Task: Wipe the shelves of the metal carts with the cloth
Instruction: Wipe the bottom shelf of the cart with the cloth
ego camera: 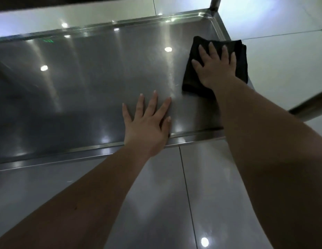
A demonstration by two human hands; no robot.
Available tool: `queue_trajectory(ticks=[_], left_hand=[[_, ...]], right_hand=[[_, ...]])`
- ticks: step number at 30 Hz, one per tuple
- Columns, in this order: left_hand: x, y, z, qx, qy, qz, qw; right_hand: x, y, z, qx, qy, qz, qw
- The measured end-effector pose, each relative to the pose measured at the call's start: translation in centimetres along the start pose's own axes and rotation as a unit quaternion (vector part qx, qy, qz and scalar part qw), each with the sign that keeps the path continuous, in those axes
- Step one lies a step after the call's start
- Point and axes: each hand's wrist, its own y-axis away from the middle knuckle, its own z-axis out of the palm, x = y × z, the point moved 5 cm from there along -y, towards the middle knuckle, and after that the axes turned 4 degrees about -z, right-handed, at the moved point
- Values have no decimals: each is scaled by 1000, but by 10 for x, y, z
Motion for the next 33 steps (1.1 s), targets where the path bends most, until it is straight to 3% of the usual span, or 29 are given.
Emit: queue_trajectory(ticks=[3, 6, 10, 13, 17, 21, 28, 33], left_hand=[[1, -2, -1, -3, -3, -3, 1000], [2, -3, 0, -17, -6, -5, 1000], [3, 0, 1, -14, -1, -6, 1000], [3, 2, 3, -14, 4, 1, 1000], [2, 2, 3, -3, 2, 5, 1000], [0, 1, 2, -6, 8, 7, 1000], [2, -1, 3, -31, 7, -1, 999], [2, -1, 2, -39, -3, 1, 999]], right_hand=[[-8, 24, 1, 1, -17, -3, 1000], [-27, 102, 18, 4, -22, -57, 998], [-38, 185, 28, -62, -5, -136, 989], [-19, 153, 23, -48, 2, -133, 990], [14, 56, 6, 6, 6, -17, 1000], [13, 8, -2, -4, 17, 13, 1000], [-10, 101, 11, -12, 0, -73, 997], [-44, 191, 27, -99, -11, -128, 987]])
